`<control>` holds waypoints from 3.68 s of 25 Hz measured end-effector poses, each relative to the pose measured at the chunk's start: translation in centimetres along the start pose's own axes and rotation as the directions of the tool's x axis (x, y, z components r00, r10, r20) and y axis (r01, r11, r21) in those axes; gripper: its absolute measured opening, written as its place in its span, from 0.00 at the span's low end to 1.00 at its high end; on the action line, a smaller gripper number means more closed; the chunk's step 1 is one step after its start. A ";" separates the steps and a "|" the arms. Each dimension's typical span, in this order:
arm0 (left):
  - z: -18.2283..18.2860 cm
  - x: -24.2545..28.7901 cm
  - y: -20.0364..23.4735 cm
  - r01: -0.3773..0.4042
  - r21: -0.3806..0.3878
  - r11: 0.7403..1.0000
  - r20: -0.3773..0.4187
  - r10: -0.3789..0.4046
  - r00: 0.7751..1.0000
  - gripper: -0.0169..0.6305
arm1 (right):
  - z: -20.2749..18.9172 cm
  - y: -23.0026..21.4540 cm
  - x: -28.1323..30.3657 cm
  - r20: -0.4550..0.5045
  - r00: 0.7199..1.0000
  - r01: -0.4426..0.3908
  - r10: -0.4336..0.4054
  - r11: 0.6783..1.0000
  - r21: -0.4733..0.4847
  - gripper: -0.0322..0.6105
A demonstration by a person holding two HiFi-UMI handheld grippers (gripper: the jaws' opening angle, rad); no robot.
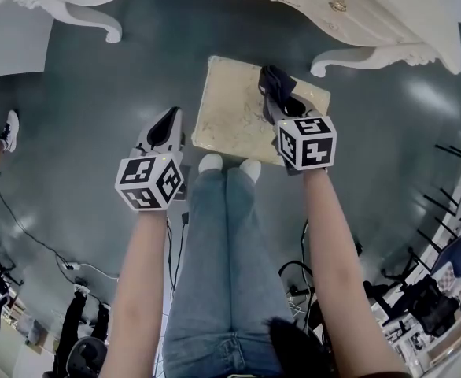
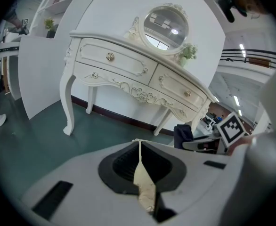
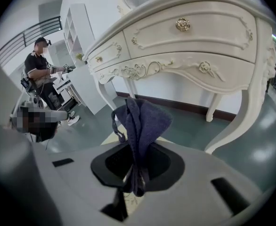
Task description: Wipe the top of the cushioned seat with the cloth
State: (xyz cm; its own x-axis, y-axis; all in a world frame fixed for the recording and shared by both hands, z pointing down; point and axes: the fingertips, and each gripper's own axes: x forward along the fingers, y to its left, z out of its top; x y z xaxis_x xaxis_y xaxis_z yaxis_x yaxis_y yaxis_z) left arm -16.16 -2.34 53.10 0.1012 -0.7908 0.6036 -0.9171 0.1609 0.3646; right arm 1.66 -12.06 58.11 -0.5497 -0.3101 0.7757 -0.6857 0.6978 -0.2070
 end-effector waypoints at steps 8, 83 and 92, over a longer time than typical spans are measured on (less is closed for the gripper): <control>0.7 0.0 0.6 -0.032 -0.023 0.999 -0.021 0.031 0.999 0.05 | 2.2 -3.1 2.7 -0.032 0.998 0.058 -0.060 0.997 -0.051 0.12; -3.5 -1.3 -0.8 -0.017 -0.029 0.999 -0.016 0.016 1.000 0.05 | -6.6 8.3 6.0 -0.492 0.869 -0.390 0.051 0.681 -0.619 0.12; -3.7 -2.1 -1.3 -0.015 -0.032 0.999 -0.030 0.014 0.999 0.05 | -8.3 9.7 5.1 -0.499 0.864 -0.405 0.069 0.684 -0.607 0.12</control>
State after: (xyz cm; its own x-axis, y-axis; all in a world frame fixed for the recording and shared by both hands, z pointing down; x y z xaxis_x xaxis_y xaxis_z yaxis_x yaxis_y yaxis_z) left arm -13.74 1.28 54.00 0.0997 -0.7701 0.6300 -0.9059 0.1917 0.3776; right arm -3.87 -1.50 65.00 -0.2847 0.1025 0.9531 0.0430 0.9946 -0.0941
